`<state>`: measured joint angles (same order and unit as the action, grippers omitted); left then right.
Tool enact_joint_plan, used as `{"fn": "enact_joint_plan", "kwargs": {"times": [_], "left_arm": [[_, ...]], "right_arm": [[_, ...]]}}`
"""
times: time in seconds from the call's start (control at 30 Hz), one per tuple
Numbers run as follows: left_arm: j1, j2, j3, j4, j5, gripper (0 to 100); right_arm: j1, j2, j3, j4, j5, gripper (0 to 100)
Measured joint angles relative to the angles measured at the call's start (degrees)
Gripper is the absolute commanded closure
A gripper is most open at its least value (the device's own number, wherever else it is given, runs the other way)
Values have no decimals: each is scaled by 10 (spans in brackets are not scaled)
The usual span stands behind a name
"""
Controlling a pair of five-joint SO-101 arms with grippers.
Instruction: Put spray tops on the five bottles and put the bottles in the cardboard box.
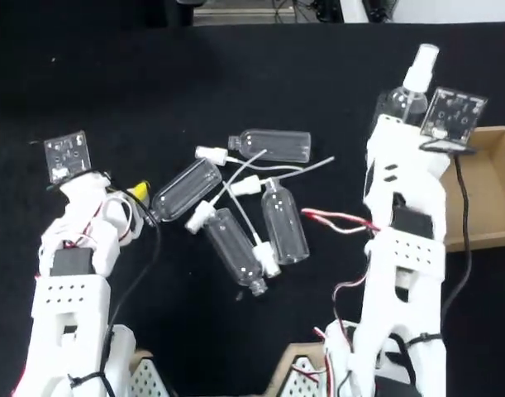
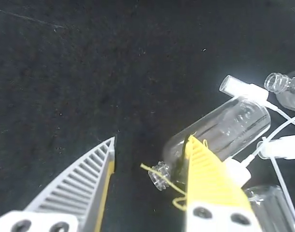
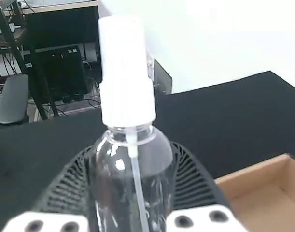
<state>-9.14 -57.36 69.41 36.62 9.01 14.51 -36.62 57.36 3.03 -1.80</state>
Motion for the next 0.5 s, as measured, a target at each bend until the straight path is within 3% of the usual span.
{"fn": "enact_joint_plan", "kwargs": {"times": [0.23, 0.4, 0.5], "left_arm": [[0, 0, 30, -33, 0, 787], [0, 0, 31, -33, 0, 787], [0, 0, 40, -34, 0, 787]], "right_arm": [[-47, 0, 149, -142, 4, 983], [-72, -1, 213, -224, 84, 987], [-74, 22, 215, -238, 88, 987]]}}
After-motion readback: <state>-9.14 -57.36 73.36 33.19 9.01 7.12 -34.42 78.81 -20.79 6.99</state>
